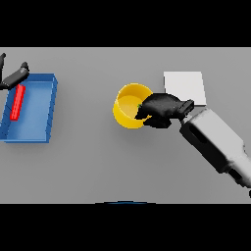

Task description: Pick up the red beaker and tilt it to pour out 1 green nut into yellow bowl. Pick up the yellow bowl and place it on the metallic measuring scale.

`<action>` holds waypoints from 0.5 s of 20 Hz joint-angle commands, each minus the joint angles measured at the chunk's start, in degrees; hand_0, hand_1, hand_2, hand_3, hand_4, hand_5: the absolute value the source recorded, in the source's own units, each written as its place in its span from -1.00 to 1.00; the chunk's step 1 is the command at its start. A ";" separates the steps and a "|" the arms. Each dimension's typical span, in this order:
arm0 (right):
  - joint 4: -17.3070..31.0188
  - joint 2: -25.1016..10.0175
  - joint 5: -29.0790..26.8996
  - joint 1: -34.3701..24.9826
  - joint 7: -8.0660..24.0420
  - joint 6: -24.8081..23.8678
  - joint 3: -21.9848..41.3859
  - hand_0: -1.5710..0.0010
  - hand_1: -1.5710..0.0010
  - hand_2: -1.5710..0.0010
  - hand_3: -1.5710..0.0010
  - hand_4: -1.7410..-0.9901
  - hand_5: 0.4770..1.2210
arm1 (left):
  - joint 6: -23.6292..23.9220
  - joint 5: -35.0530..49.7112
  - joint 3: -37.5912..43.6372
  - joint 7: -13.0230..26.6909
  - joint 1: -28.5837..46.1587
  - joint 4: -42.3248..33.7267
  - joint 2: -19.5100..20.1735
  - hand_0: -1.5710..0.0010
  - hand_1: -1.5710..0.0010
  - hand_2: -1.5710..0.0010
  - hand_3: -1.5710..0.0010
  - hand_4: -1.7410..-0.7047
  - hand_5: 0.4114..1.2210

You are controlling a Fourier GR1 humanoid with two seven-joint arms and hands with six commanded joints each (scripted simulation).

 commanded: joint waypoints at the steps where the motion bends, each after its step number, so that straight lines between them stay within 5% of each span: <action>1: -0.55 -0.16 -0.13 -0.03 1.42 0.52 -0.11 -0.98 -0.97 -0.97 -0.66 -0.95 0.99 | -0.14 0.18 0.20 -0.35 0.07 0.89 -0.31 1.00 1.00 1.00 1.00 0.83 -0.20; 4: -0.40 0.90 -0.43 -1.15 3.84 1.09 0.16 -0.99 -0.97 -0.98 -0.72 -0.95 0.99 | -0.29 0.15 0.29 -0.34 -0.66 0.95 -0.37 1.00 1.00 1.00 1.00 0.82 -0.20; 10: -1.09 -2.72 -0.72 -2.44 6.35 -0.02 -2.44 -0.92 -0.97 -1.00 -0.69 -0.95 1.00 | -0.72 -0.16 0.23 -0.58 -0.72 1.27 0.00 1.00 1.00 1.00 1.00 0.84 -0.16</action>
